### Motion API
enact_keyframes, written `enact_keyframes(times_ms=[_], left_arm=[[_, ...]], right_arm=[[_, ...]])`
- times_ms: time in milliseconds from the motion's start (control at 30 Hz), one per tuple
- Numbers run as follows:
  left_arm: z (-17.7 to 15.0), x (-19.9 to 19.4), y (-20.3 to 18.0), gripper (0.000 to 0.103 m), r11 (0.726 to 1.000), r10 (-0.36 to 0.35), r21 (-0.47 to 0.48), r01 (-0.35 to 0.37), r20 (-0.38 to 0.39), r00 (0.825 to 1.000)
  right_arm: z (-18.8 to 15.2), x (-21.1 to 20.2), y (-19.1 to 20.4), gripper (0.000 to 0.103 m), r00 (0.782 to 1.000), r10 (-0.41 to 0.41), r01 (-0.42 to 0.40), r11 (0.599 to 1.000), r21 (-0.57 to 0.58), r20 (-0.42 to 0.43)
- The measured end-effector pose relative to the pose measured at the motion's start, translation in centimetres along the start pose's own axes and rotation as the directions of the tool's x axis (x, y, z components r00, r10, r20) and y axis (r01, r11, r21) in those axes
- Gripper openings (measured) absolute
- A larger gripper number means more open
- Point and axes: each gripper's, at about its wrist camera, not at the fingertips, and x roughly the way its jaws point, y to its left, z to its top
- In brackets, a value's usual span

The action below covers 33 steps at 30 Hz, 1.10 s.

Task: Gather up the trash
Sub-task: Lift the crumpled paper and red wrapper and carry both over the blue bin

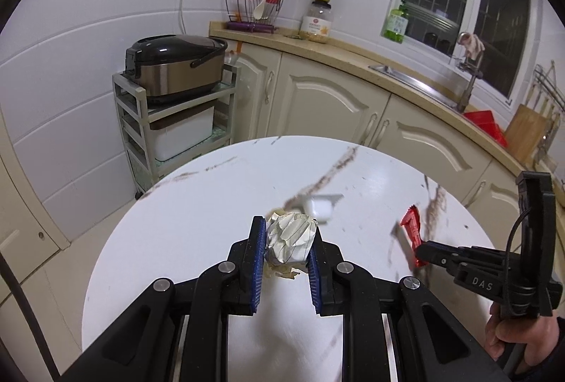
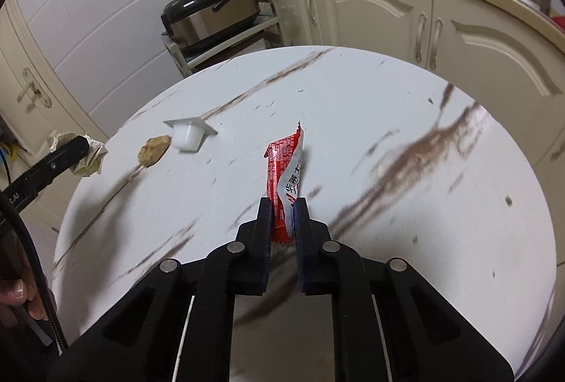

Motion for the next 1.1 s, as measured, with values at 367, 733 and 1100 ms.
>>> enact_keyframes(times_ms=[367,733,1100], left_arm=[[-3.4,-7.6,-5.9,0.018,0.996,-0.064,0.065,0.061,0.034,0.997],[-4.2,-11.8,-14.2,0.018,0.971,-0.161,0.191,0.147,0.061,0.985],[-5.0,-10.3,-25.8,0.018,0.890,-0.336,0.328,0.317,0.003,0.942]], right_arm=[[-4.1,-7.2,-0.8,0.011,0.995,0.033,-0.037,0.998,0.044,0.093],[-7.3,-16.5,-4.0,0.011,0.972,0.018,-0.045,0.993,0.108,0.236],[-11.8,-25.9,-11.3,0.011,0.929,-0.111,0.027,0.971,0.236,0.352]])
